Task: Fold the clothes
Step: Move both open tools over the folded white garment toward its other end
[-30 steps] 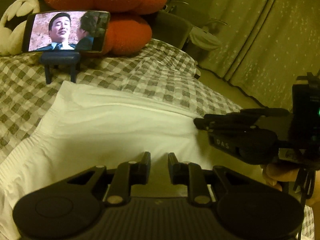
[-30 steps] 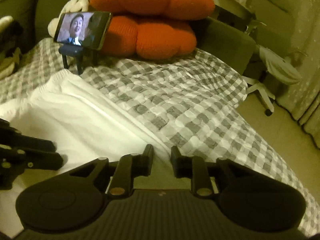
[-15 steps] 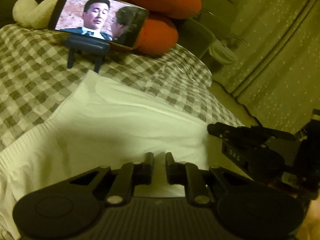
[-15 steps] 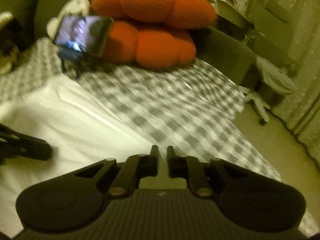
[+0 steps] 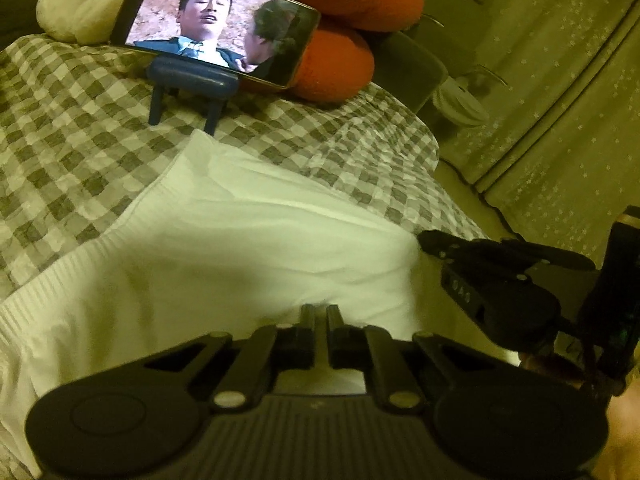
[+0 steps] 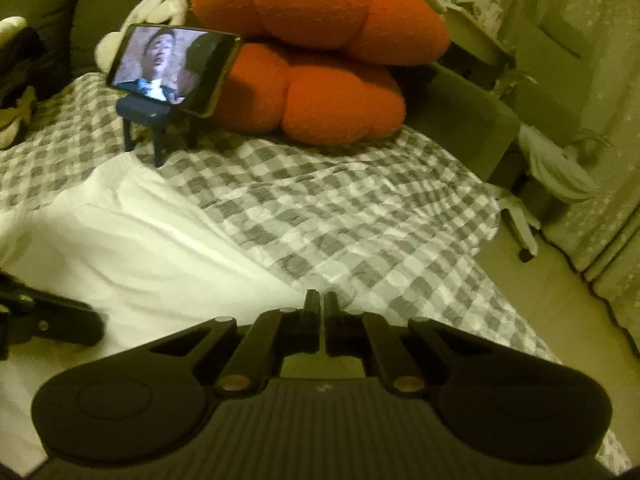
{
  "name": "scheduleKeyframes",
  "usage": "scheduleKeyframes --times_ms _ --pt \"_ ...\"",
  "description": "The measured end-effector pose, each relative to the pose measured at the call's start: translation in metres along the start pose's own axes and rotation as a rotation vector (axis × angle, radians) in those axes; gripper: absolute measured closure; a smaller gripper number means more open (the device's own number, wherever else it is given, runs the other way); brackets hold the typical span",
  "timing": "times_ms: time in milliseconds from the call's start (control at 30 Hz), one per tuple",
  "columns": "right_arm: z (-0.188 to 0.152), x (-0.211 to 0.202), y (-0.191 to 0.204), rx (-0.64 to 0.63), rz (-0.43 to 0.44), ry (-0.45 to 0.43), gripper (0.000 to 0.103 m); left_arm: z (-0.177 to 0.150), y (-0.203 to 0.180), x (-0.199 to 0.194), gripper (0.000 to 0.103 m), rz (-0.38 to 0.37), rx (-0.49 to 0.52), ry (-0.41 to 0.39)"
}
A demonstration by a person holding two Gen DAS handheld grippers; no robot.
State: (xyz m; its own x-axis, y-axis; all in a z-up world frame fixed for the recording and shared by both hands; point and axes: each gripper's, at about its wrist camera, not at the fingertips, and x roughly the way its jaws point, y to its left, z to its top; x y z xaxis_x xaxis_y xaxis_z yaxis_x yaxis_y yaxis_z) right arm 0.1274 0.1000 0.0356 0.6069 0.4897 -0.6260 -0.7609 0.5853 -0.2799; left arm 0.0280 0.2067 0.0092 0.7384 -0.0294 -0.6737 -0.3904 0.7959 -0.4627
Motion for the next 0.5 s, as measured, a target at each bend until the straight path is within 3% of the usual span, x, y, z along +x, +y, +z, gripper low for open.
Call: scheduleKeyframes --times_ms 100,200,267,367,500 --pt "-0.004 0.004 -0.006 0.036 0.011 0.024 0.101 0.002 0.004 0.0 0.096 -0.003 -0.024 0.002" --pt "-0.005 0.003 -0.009 0.049 0.015 0.019 0.101 0.008 0.022 -0.001 0.096 -0.045 -0.146 0.008" --pt "-0.004 0.002 -0.01 0.057 0.006 0.01 0.101 0.01 0.028 -0.005 0.096 -0.03 -0.171 -0.014" --pt "-0.002 -0.002 -0.008 0.069 0.06 -0.022 0.1 0.015 0.031 -0.01 0.096 0.019 -0.165 -0.055" --pt "0.005 -0.003 0.008 0.046 0.166 -0.027 0.097 0.02 0.045 -0.011 0.096 0.053 -0.237 -0.072"
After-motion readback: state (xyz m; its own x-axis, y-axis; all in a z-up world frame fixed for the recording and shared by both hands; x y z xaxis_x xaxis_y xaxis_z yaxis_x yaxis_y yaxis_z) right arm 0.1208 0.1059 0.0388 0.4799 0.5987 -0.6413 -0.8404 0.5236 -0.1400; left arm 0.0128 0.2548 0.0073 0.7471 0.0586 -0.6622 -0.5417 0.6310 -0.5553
